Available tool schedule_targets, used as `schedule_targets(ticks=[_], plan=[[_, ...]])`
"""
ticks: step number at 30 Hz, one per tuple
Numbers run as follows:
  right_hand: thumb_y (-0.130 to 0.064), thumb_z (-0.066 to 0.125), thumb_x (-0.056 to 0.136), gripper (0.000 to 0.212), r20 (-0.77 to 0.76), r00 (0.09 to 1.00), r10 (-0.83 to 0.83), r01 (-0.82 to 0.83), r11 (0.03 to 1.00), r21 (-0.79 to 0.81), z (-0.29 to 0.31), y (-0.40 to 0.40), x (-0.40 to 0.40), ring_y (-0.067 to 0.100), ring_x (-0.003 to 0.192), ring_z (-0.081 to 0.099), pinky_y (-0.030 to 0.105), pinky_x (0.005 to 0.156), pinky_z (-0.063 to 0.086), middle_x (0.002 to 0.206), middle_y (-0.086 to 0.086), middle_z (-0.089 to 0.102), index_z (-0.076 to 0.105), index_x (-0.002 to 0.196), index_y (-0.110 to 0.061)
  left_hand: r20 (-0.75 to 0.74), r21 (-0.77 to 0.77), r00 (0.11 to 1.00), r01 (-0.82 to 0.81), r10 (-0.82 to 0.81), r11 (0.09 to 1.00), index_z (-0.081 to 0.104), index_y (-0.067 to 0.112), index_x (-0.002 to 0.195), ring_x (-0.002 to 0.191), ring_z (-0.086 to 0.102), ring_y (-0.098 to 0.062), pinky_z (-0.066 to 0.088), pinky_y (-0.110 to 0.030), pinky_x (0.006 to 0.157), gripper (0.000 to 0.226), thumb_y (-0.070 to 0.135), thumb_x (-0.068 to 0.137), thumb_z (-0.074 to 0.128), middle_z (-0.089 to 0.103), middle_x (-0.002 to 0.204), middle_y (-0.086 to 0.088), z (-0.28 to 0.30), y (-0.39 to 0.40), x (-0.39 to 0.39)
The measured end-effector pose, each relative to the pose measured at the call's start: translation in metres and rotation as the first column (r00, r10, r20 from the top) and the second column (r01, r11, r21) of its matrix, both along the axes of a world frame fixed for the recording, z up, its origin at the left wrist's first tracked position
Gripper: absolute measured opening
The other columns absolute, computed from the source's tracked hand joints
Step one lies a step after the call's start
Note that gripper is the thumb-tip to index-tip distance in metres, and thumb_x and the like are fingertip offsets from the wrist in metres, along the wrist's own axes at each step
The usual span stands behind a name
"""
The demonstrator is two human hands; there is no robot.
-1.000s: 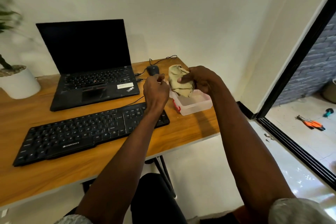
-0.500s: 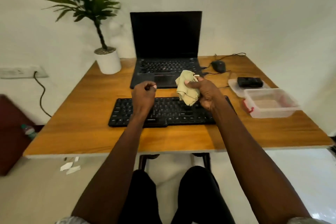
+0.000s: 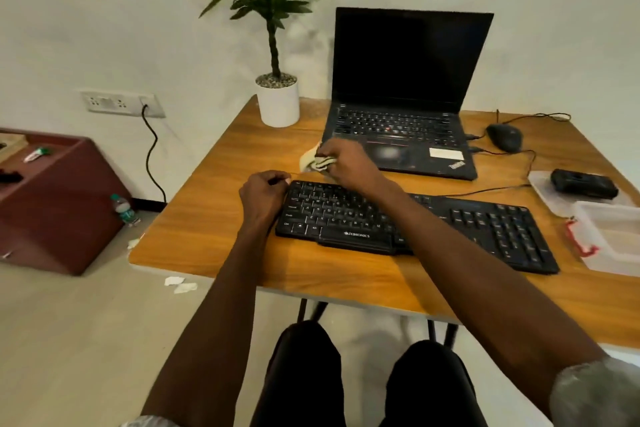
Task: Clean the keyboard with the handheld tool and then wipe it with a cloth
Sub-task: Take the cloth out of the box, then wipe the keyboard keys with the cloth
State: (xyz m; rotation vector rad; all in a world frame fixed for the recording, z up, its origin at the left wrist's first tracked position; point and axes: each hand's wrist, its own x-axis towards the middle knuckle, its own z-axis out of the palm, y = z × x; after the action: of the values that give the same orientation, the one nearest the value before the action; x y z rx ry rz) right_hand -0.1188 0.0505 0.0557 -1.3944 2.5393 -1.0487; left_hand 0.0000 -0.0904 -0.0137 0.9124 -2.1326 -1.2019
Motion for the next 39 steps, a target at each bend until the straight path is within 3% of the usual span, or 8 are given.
schedule_targets(ticks=[3, 7, 14, 17, 22, 31, 35, 39], plan=[[0.004, 0.056, 0.081, 0.034, -0.081, 0.991, 0.104, -0.096, 0.99, 0.101, -0.013, -0.024, 0.004, 0.025, 0.103, 0.06, 0.038, 0.087, 0.049, 0.113, 0.008, 0.066, 0.07, 0.11, -0.004, 0.04, -0.075, 0.999, 0.029, -0.026, 0.997, 0.077, 0.026, 0.097, 0.086, 0.069, -0.017, 0.052, -0.044, 0.086, 0.025, 0.043, 0.082, 0.064, 0.076, 0.091, 0.003, -0.002, -0.002, 0.001], [0.008, 0.052, 0.08, 0.036, -0.195, 0.962, 0.192, -0.139, 0.957, 0.255, -0.023, -0.032, 0.005, 0.029, 0.102, 0.058, 0.037, 0.08, 0.049, 0.111, 0.01, 0.065, 0.07, 0.108, -0.003, 0.082, -0.153, 0.996, 0.032, -0.02, 0.988, 0.077, 0.024, 0.1, 0.087, 0.067, -0.023, 0.048, -0.045, 0.088, 0.022, 0.031, 0.087, 0.06, 0.075, 0.091, -0.003, -0.001, -0.002, 0.0], [0.005, 0.046, 0.085, 0.034, -0.164, 0.963, 0.214, -0.139, 0.915, 0.379, -0.02, -0.015, -0.009, 0.023, 0.098, 0.057, 0.032, 0.071, 0.042, 0.11, 0.004, 0.061, 0.07, 0.106, -0.007, 0.095, -0.2, 0.995, 0.02, -0.001, 0.98, 0.076, 0.024, 0.102, 0.097, 0.066, -0.018, 0.038, -0.035, 0.098, 0.022, 0.035, 0.091, 0.06, 0.075, 0.101, 0.002, -0.001, 0.001, -0.003], [0.002, 0.048, 0.086, 0.034, -0.176, 0.97, 0.169, -0.093, 0.923, 0.373, -0.02, -0.018, -0.007, 0.022, 0.097, 0.058, 0.029, 0.07, 0.038, 0.111, 0.004, 0.063, 0.07, 0.109, -0.009, 0.114, -0.226, 0.993, 0.06, -0.035, 0.972, 0.074, 0.026, 0.108, 0.103, 0.064, -0.017, 0.037, -0.037, 0.099, 0.024, 0.031, 0.093, 0.057, 0.074, 0.106, 0.003, -0.001, 0.001, -0.003], [0.005, 0.05, 0.08, 0.036, -0.176, 0.967, 0.185, -0.129, 0.949, 0.287, -0.024, -0.027, 0.012, 0.028, 0.098, 0.061, 0.04, 0.079, 0.051, 0.114, 0.01, 0.065, 0.072, 0.108, -0.004, 0.147, -0.246, 0.988, 0.089, -0.053, 0.965, 0.072, 0.023, 0.113, 0.103, 0.064, -0.023, 0.041, -0.038, 0.095, 0.028, 0.026, 0.093, 0.053, 0.073, 0.107, -0.003, 0.002, 0.002, -0.004], [-0.006, 0.059, 0.085, 0.021, -0.192, 0.981, 0.03, 0.039, 0.938, 0.344, -0.01, -0.012, 0.001, 0.027, 0.084, 0.062, 0.033, 0.067, 0.048, 0.102, 0.011, 0.069, 0.071, 0.103, -0.009, 0.131, -0.208, 0.991, 0.051, -0.024, 0.977, 0.073, 0.024, 0.105, 0.103, 0.063, -0.019, 0.036, -0.045, 0.104, 0.022, 0.03, 0.092, 0.056, 0.073, 0.105, 0.002, 0.002, 0.004, -0.006], [-0.004, 0.059, 0.079, 0.026, -0.111, 0.99, 0.092, -0.055, 0.954, 0.296, -0.021, -0.028, 0.017, 0.028, 0.084, 0.064, 0.039, 0.071, 0.055, 0.097, 0.008, 0.07, 0.073, 0.1, -0.012, 0.152, -0.198, 0.987, 0.082, -0.052, 0.977, 0.073, 0.023, 0.11, 0.101, 0.064, -0.022, 0.039, -0.046, 0.101, 0.036, 0.037, 0.087, 0.048, 0.074, 0.104, -0.002, 0.006, 0.007, -0.004], [0.001, 0.053, 0.082, 0.035, -0.101, 0.992, 0.074, -0.037, 0.945, 0.324, -0.02, -0.016, 0.007, 0.026, 0.093, 0.062, 0.033, 0.071, 0.047, 0.111, 0.008, 0.068, 0.071, 0.11, -0.011, 0.117, -0.192, 0.993, 0.049, -0.026, 0.98, 0.074, 0.023, 0.106, 0.102, 0.063, -0.021, 0.038, -0.044, 0.103, 0.023, 0.026, 0.092, 0.056, 0.073, 0.105, 0.0, 0.006, 0.007, -0.004]])
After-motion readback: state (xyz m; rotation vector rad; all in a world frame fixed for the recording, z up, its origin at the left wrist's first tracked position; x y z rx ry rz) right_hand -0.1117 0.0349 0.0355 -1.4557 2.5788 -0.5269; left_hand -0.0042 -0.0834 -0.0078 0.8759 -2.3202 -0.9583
